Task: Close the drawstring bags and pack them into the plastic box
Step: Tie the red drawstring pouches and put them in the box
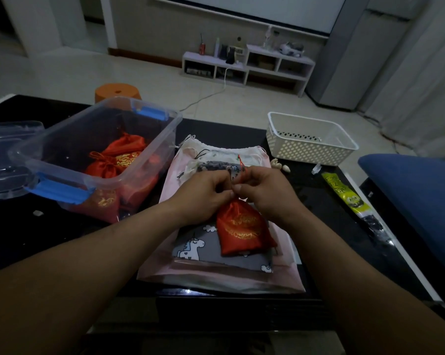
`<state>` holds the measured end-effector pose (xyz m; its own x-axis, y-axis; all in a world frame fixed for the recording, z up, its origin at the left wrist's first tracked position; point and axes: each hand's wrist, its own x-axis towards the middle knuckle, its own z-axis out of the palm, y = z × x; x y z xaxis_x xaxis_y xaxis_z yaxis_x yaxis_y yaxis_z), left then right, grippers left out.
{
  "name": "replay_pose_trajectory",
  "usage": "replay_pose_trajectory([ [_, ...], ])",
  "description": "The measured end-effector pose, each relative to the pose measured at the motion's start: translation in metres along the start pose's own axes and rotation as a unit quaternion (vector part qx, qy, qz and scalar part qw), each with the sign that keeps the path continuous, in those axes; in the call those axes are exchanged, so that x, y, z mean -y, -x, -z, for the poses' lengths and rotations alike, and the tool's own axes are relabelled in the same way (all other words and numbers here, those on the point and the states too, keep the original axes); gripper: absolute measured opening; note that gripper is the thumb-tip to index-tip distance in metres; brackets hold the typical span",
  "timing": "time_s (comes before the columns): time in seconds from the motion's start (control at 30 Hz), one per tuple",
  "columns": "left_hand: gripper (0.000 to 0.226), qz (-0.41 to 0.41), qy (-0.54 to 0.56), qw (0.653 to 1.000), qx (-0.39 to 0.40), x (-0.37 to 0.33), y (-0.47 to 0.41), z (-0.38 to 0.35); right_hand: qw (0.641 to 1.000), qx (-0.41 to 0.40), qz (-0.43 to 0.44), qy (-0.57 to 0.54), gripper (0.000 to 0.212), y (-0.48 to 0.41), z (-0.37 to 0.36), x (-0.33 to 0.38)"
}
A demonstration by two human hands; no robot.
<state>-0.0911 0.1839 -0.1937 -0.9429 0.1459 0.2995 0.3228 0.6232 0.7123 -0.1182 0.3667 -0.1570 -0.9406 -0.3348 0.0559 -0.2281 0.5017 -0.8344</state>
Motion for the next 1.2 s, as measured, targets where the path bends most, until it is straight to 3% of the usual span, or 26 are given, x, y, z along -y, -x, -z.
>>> replay_pose_trajectory([
  [0.23,0.019,0.009,0.0,0.999,-0.034,0.001,0.001,-0.009,0.99,-0.04,0.058,0.12,0.008,0.001,-0.011,0.0],
  [0.43,0.013,0.006,0.004,0.999,-0.032,0.004,0.0,-0.011,0.987,-0.055,0.075,0.13,0.008,0.002,-0.013,-0.002],
  [0.7,0.025,0.049,0.065,0.993,0.083,0.007,-0.005,0.012,0.993,-0.016,0.066,0.096,0.007,0.002,-0.007,-0.003],
  [0.93,0.03,0.051,0.061,0.995,0.065,0.006,0.0,0.008,0.99,-0.022,0.085,0.108,0.015,0.006,-0.014,0.001],
  [1.2,0.017,0.053,0.053,0.989,0.126,0.005,0.001,0.023,0.993,-0.003,0.074,0.092,0.016,0.011,-0.01,0.0],
])
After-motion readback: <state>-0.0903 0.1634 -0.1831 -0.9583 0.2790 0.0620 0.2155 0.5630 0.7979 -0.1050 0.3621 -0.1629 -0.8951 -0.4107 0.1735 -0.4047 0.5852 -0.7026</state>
